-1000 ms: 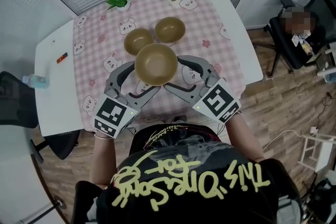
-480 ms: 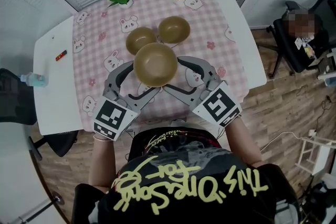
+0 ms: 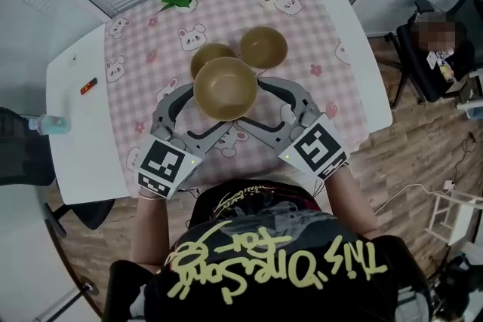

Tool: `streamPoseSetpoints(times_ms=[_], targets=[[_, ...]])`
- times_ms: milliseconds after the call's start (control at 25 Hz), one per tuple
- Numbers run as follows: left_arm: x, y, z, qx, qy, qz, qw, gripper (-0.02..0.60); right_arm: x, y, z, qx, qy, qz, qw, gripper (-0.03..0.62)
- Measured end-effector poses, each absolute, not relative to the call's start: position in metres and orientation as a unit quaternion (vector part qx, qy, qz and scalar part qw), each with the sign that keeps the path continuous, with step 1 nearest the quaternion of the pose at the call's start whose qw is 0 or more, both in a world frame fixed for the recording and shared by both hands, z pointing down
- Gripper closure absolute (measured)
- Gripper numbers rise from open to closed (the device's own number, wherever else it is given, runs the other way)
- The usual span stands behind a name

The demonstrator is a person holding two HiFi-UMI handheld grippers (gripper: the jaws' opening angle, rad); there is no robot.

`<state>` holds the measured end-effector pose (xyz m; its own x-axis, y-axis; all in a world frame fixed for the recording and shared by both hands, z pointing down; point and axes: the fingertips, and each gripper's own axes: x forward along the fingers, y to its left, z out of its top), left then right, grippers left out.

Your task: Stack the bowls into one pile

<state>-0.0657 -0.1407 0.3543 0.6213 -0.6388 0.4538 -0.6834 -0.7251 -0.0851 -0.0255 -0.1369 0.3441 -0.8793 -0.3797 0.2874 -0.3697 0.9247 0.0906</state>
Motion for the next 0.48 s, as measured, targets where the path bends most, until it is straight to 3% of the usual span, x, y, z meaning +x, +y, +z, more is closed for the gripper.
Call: streamPoseSetpoints(times_ms=[480], targets=[[-0.092,-0.17,0.374,0.895,-0.367,0.245,0.065,0.198,-0.053,-0.166,0.362,0.197,-0.966,0.001,0.167,0.285]])
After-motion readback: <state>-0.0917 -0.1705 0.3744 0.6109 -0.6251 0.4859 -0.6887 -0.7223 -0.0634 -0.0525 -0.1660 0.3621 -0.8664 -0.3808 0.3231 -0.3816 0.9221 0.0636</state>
